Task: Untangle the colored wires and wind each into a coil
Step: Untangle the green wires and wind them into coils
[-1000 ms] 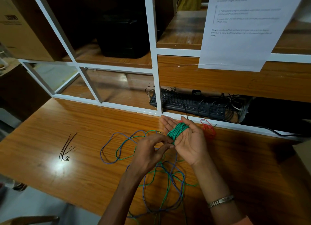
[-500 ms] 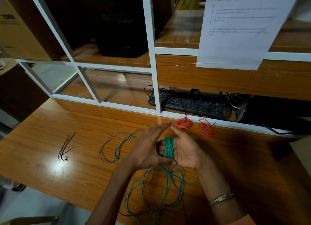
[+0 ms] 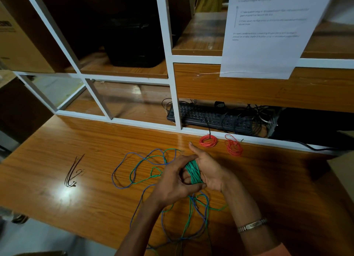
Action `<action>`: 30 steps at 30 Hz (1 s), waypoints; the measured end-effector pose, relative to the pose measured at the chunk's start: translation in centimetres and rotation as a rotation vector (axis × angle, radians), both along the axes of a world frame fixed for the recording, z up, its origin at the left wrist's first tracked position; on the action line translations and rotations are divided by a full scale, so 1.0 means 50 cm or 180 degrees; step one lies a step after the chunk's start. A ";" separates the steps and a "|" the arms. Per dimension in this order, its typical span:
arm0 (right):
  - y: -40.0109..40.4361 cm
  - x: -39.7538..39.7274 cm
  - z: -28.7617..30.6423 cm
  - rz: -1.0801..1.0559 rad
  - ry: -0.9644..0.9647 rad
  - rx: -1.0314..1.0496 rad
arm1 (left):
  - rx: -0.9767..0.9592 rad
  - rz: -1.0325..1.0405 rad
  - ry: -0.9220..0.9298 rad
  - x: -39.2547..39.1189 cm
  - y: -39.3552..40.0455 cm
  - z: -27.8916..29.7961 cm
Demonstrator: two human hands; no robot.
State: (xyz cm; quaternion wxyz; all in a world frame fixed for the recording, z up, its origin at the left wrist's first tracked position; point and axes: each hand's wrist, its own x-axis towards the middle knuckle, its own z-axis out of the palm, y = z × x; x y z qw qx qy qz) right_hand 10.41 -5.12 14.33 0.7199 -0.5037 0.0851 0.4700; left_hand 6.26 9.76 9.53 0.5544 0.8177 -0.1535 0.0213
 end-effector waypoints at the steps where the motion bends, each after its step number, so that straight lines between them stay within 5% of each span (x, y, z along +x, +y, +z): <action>1: 0.002 0.001 -0.005 -0.0092 -0.0104 -0.0174 | 0.0008 0.0024 -0.0089 0.001 -0.005 0.002; 14: 0.003 0.008 -0.015 -0.1280 -0.1449 -0.1311 | -0.0227 0.0633 -0.0143 0.014 -0.016 -0.016; 20: -0.019 0.020 -0.016 -0.0689 -0.1785 -0.0653 | -0.2166 0.1307 0.1164 -0.012 0.014 -0.029; 24: -0.006 0.013 -0.046 0.0152 -0.2590 -0.0961 | -0.3668 0.1460 0.2006 -0.015 0.012 -0.015; 27: 0.017 -0.001 -0.068 0.0602 -0.2981 -0.1292 | -0.3899 0.1435 0.2235 -0.013 -0.001 0.010; 30: 0.038 -0.001 -0.071 0.0215 -0.3116 -0.1212 | -0.3861 0.1411 0.2310 -0.012 -0.016 0.024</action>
